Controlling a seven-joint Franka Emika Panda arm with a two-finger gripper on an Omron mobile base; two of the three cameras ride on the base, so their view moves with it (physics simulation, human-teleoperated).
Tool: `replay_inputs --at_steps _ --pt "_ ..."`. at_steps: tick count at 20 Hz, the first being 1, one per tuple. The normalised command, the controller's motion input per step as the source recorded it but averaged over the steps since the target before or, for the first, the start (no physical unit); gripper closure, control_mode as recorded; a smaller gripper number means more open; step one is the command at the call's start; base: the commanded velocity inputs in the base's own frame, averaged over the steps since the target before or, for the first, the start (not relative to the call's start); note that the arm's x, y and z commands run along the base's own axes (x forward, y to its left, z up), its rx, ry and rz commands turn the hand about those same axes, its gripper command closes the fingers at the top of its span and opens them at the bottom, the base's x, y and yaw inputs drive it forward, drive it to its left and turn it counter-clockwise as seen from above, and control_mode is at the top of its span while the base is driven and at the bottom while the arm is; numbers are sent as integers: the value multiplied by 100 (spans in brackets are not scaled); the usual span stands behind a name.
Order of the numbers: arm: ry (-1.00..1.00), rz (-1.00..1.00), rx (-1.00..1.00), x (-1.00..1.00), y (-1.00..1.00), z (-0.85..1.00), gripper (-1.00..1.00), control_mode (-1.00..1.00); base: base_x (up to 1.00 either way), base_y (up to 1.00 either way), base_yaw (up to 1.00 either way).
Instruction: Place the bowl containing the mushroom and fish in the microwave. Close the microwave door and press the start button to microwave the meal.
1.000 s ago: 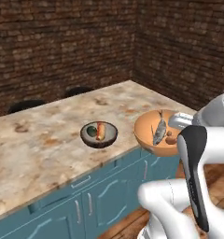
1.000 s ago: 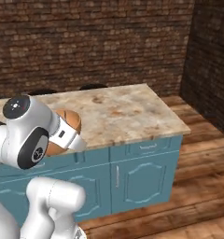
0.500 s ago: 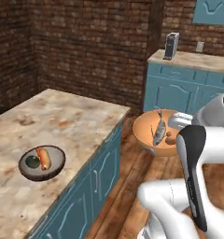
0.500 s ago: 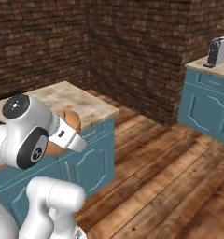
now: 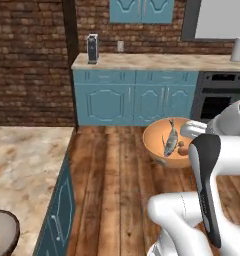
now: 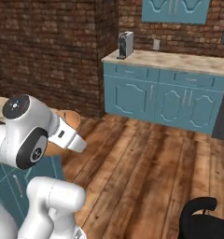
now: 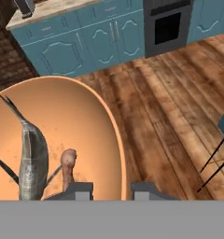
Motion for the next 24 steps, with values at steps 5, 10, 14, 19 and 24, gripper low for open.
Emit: replay_inputs --at_steps 5,10,14,19,24 --pt "0 0 0 0 0 0 100 100 41 -5 -65" --pt "0 0 0 0 0 0 100 100 59 0 -59" --pt "0 0 0 0 0 0 100 100 88 13 -47" --pt "0 0 0 0 0 0 100 100 100 23 -38" --pt "0 0 0 0 0 0 100 100 100 24 -40"
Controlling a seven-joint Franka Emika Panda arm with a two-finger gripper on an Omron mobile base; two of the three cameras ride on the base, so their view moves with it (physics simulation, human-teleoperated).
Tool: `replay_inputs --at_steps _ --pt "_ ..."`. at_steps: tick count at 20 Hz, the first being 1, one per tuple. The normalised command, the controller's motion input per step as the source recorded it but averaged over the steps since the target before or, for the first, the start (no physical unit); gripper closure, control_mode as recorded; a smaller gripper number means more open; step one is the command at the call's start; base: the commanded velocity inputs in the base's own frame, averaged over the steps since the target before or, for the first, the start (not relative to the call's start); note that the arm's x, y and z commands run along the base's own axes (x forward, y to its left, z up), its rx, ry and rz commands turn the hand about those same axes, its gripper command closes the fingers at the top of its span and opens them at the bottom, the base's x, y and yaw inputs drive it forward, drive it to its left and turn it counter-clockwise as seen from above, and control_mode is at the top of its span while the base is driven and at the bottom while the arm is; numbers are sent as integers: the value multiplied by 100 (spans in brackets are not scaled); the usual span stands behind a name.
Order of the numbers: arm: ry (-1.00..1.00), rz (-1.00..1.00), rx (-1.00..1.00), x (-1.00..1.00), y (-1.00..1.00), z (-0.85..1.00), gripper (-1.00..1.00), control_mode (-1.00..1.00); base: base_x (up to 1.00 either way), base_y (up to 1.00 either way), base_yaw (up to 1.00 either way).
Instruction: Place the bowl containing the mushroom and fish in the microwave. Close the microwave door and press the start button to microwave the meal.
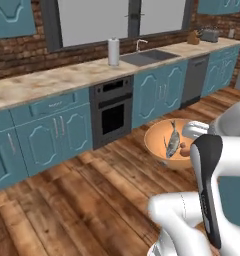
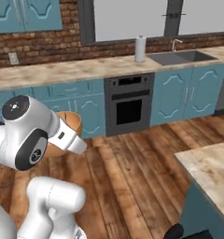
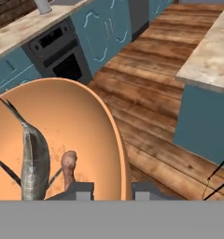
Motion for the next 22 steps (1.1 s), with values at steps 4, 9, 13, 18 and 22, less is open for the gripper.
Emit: replay_inputs --at_steps 4,9,13,18,22 --pt "0 0 0 0 0 0 100 100 100 17 -43" --pt "0 0 0 0 0 0 100 100 100 16 -43" --pt "0 0 0 0 0 0 100 100 100 12 -45" --pt "0 0 0 0 0 0 100 100 100 13 -46" --pt "0 0 0 0 0 0 100 100 100 10 -47"
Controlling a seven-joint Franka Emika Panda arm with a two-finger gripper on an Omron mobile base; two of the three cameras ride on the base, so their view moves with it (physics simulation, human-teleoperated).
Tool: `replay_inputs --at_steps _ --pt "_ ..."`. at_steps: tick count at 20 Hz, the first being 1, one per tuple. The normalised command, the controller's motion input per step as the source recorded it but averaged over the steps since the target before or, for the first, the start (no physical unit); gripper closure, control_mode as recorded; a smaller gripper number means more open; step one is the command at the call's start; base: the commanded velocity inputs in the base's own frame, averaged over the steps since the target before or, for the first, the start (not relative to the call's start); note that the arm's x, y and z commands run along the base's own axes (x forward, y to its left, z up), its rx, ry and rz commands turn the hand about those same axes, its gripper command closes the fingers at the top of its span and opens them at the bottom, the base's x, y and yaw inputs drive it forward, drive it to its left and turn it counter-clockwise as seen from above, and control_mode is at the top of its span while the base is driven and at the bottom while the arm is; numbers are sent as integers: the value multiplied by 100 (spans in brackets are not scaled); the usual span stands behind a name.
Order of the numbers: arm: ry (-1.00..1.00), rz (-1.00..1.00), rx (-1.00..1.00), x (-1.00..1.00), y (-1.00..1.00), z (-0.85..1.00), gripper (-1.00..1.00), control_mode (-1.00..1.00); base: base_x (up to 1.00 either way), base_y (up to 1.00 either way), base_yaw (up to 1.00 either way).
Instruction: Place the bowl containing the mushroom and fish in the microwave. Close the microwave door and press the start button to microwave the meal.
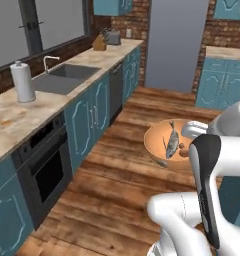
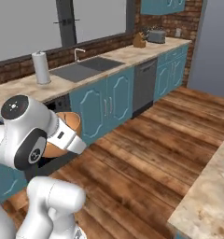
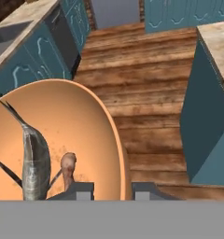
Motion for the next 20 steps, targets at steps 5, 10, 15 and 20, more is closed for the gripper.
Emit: replay_inputs --at_steps 5,10,15,20 --pt "0 0 0 0 0 0 100 100 97 3 -47" --pt "0 0 0 0 0 0 100 100 93 11 -49" --pt "0 0 0 0 0 0 100 100 96 18 -48" --pt "0 0 0 0 0 0 100 100 100 27 -46"
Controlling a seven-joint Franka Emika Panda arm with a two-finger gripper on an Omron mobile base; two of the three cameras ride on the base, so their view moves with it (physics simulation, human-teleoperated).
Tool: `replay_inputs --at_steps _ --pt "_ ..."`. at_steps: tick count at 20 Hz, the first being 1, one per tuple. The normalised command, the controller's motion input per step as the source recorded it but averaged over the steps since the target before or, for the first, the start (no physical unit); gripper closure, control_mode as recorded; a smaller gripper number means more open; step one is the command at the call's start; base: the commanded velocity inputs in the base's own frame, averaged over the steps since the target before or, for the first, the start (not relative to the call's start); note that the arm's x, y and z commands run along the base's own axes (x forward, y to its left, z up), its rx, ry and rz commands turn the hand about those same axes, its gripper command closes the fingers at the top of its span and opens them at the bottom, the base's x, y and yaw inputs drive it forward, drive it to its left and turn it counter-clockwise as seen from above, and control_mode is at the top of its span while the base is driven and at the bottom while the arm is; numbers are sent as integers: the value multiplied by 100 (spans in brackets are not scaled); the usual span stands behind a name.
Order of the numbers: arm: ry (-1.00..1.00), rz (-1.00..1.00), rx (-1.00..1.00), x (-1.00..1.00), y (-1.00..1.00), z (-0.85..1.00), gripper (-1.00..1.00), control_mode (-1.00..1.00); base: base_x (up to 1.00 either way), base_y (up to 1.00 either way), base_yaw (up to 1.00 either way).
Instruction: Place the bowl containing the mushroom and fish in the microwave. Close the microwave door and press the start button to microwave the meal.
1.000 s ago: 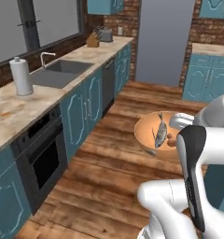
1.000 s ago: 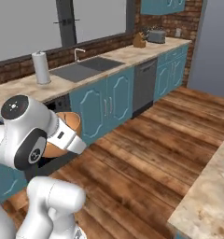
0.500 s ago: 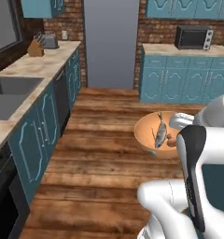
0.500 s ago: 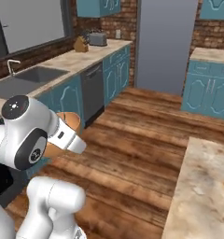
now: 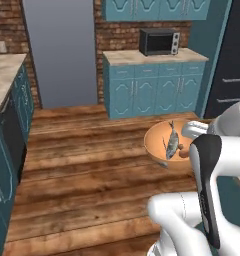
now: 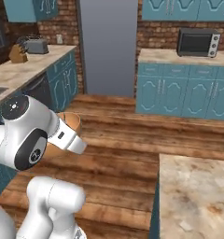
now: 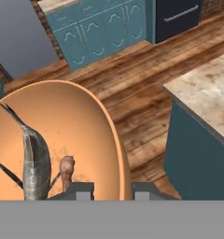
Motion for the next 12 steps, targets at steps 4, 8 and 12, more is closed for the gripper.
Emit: replay_inputs --at_steps 4,8,12 --pt "0 0 0 0 0 0 100 100 98 35 -47" --pt "0 0 0 0 0 0 100 100 98 44 -47" --pt "0 0 0 0 0 0 100 100 89 44 -51"
